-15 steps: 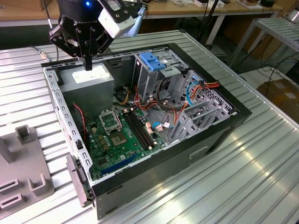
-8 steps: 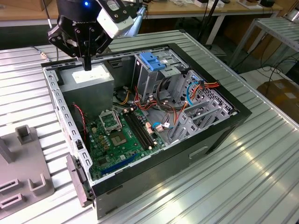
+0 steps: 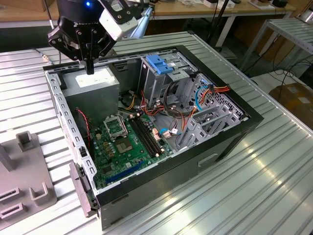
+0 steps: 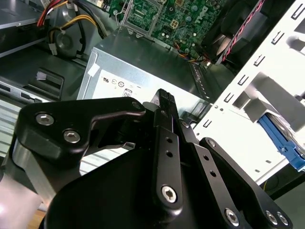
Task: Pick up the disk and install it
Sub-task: 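Reach for the disk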
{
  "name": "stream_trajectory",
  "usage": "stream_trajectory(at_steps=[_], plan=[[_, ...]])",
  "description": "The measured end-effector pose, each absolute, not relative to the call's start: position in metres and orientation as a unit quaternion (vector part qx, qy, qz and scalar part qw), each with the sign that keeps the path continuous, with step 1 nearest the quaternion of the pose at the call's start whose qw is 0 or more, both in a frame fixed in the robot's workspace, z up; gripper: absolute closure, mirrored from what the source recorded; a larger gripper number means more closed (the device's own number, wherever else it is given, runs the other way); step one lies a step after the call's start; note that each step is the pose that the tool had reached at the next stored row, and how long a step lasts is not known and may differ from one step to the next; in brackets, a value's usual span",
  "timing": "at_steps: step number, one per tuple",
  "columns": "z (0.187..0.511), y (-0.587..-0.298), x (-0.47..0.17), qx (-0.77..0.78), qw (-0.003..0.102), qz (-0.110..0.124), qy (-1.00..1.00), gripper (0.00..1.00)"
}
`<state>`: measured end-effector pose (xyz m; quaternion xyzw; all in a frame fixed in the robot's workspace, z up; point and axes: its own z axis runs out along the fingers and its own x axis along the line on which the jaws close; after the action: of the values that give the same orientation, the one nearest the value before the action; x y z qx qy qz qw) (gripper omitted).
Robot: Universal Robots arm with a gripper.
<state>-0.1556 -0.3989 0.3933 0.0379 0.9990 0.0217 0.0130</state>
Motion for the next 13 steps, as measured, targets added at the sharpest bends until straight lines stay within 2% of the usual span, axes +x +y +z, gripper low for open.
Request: stream_trajectory(at_steps=[13], plan=[[0.3933,-0.3989,-0.1624,0.038,0.013,0.022,0.999,0.9]])
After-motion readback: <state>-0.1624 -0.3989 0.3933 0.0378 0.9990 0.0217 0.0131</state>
